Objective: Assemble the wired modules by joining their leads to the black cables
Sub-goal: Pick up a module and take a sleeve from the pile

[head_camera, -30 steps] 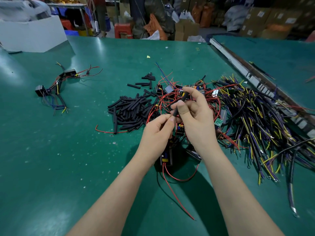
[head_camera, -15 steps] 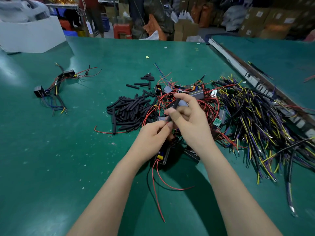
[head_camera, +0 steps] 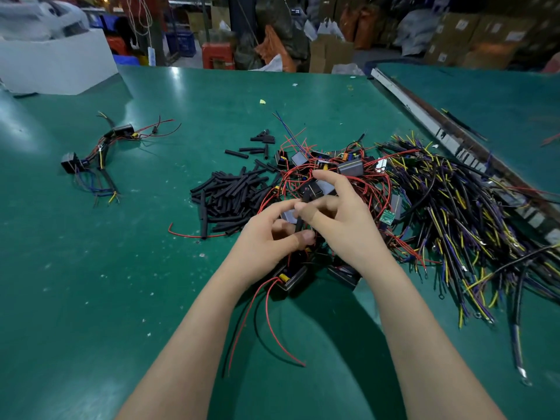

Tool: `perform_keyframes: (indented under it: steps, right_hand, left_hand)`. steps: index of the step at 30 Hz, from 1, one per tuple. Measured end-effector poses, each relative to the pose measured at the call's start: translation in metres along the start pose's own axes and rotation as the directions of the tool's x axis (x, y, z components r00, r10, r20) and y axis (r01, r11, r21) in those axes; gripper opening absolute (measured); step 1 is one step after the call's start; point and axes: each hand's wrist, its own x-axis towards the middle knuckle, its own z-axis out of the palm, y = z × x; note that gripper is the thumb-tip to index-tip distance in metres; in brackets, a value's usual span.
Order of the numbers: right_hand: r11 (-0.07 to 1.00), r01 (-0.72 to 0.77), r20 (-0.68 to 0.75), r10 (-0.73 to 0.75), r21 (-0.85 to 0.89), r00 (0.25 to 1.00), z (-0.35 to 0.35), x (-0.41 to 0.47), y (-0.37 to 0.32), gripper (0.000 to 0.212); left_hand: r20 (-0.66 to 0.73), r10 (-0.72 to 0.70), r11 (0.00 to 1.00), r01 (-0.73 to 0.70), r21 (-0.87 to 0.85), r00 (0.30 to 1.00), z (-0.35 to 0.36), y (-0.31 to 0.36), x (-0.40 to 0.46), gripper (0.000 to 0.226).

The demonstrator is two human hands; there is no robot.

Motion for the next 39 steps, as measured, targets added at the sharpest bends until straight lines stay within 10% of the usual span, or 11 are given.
perform_keyframes:
  steps: [8, 17, 32, 39]
  right_hand:
    - [0.999, 0.016, 0.015, -0.016, 0.034, 1.000, -0.002, 0.000, -0.003, 0.005]
    - [0.980, 0.052, -0.175, -0.017, 0.194, 0.984, -0.001, 0.001, -0.004, 0.013]
    - [0.950, 0.106, -0.362, 0.009, 0.295, 0.932, -0.010, 0.001, -0.017, 0.009]
    - [0.973, -0.048, -0.151, 0.083, 0.224, 0.985, -0.037, 0.001, -0.012, 0.015]
  left_hand:
    - [-0.038, 0.045, 0.998, -0.046, -0.032, 0.998, 0.001, 0.001, 0.000, 0.032]
    - [-0.031, 0.048, 0.998, -0.047, 0.044, 0.998, 0.005, 0.006, -0.002, 0.005]
    - [-0.031, 0.046, 0.999, -0.045, 0.027, 0.998, 0.004, 0.010, -0.004, 0.030]
    - [-0.052, 0.080, 0.994, -0.076, 0.075, 0.995, 0.008, 0.014, -0.007, 0.015]
